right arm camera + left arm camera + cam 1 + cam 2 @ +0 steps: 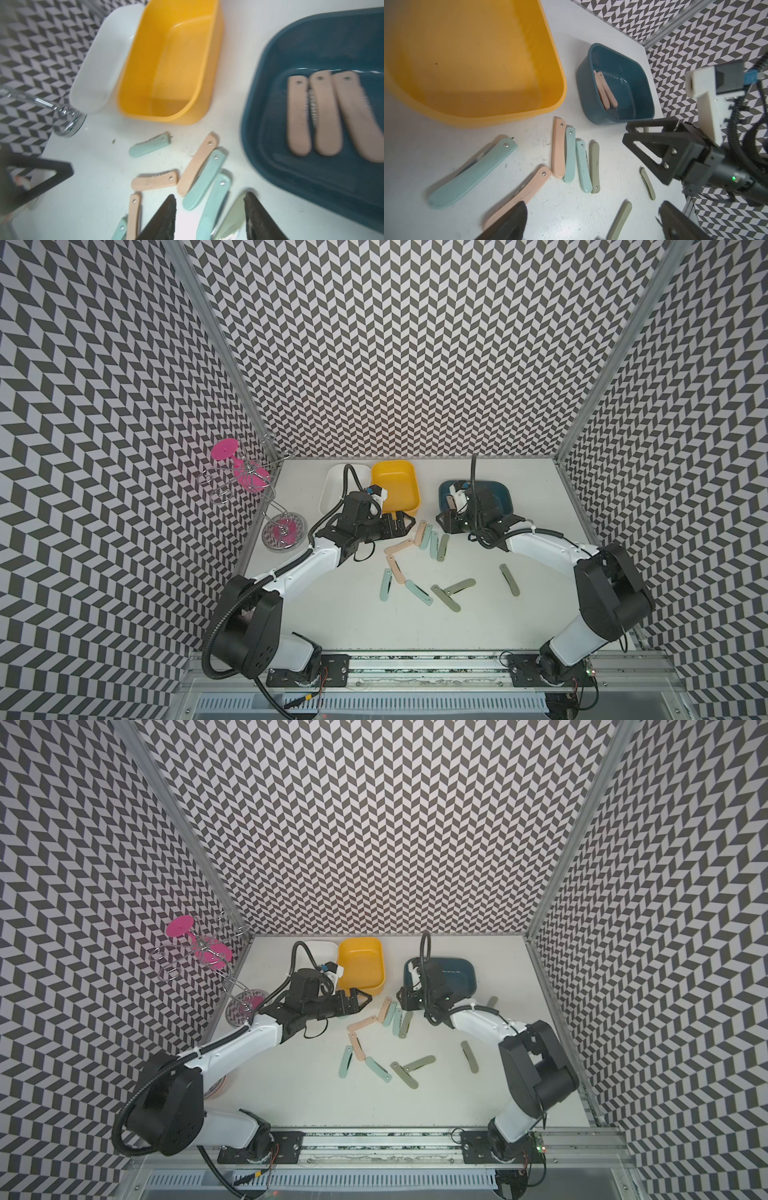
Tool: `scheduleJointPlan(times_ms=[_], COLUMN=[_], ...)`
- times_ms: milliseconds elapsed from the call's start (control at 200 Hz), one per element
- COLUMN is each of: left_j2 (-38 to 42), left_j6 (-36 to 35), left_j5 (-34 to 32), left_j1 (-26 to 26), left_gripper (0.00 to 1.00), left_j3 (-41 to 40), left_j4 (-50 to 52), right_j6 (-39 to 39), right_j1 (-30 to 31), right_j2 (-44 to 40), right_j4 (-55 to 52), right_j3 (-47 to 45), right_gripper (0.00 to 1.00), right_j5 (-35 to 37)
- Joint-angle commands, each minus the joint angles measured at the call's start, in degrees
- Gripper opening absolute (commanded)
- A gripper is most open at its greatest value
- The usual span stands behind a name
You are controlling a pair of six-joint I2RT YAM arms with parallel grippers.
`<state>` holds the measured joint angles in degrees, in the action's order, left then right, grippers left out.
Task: Place the fruit knives into the storage box by color
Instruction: Pick up the fruit knife from the center of the board.
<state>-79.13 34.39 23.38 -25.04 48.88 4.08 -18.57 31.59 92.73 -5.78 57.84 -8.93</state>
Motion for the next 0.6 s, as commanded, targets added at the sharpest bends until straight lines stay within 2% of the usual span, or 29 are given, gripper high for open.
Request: scheduleJointPlan(times_ms=[0, 115, 280, 596], left_j2=[4.3, 7.7, 10.9, 13.6], left_j6=[0.4, 0.4, 0.3, 0.0], left_j5=[-1.6, -2.1, -2.3, -0.7], left_j1=[1.9, 4.3, 7.5, 11.9], left_gripper=[1.0, 1.0, 1.0, 1.0], left_j3=[-2.2, -4.0, -5.1, -6.0], left_j4=[0.6, 1.8, 3.1, 3.5], right_j6=[-0.9, -1.4, -1.3, -0.9], right_j1=[6.2, 12.9, 19.4, 25.9], right_j2=[-1.5, -0.2, 3.2, 9.5], right_j4=[1.8, 1.2, -0.3, -2.0], right_j3=[-1.4, -1.5, -0.3, 2.0], right_gripper=[0.52, 0.52, 0.53, 0.55], right_j5=[3.9, 6.9, 10.8, 14.4])
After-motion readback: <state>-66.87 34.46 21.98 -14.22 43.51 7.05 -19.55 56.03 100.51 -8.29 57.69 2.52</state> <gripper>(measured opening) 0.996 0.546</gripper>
